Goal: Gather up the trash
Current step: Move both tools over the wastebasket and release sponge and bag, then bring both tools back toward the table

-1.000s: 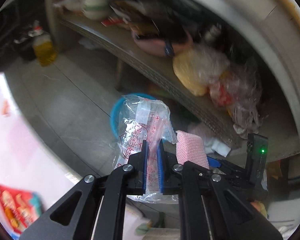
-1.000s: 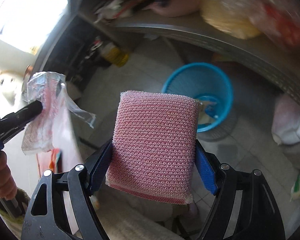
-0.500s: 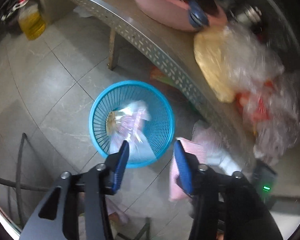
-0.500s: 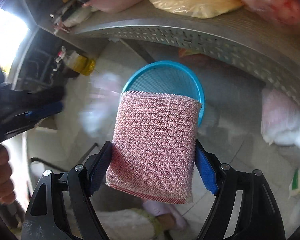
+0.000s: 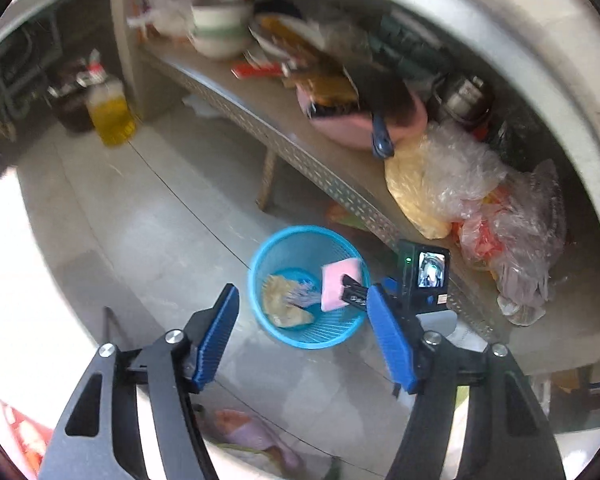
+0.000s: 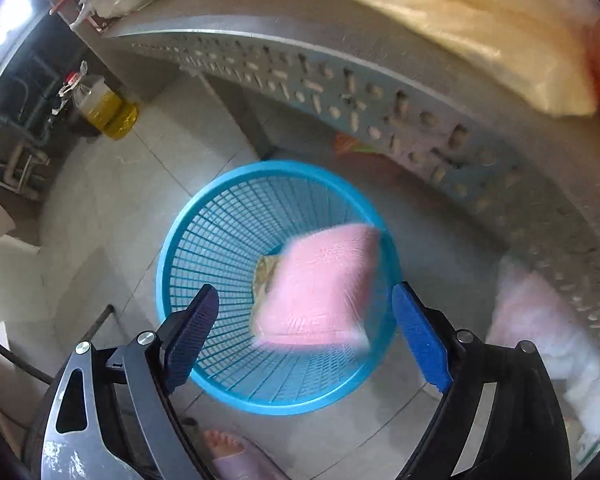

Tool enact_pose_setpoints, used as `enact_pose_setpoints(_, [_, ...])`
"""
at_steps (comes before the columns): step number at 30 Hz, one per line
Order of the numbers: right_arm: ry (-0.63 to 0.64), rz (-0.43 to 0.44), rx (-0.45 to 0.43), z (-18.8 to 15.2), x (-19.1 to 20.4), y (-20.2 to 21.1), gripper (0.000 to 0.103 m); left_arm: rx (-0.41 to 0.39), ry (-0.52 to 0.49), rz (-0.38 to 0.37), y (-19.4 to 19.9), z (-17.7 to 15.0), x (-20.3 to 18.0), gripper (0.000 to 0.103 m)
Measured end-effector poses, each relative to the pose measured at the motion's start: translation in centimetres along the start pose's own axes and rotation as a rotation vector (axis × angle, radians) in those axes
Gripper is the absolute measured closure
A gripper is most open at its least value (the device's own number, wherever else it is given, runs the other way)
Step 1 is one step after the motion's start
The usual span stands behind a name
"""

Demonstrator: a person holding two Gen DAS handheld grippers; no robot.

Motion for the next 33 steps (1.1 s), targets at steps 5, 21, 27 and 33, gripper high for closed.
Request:
enact_pose_setpoints(5, [0.008,0.035,-0.062,-2.2,-1.0,3.6,0.018,-0.129,0.029,0.04,6.8,-3.9,2.6,0.029])
enact_pose_setpoints(21, [0.329,0.077,-0.333,-5.7,9.7,18.8,0.008,-0.314,0.199,0.237,19.8,-19.6,9.2,0.018])
enact_pose_setpoints(27, [0.561,0.125,-0.404,-8.4,18.0,22.8,0.008,-0.418,0.342,0.305,24.7,-25.5,12.2,0.006])
enact_pose_setpoints(33, [0.8,0.342,-0.322,-12.7,26.0,23.7,0.008,-0.468,0.445,0.36,27.2,-30.8,14.5,0.006])
Point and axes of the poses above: each gripper's, at about its wrist camera, not at the fingertips, and y roughly against the way its jaws point, x to its left, z to its top, the point moved 4 cm from there along -y, roughly the way its jaws point, and after that the axes turned 4 degrees about -y, right-handed, at the moved point
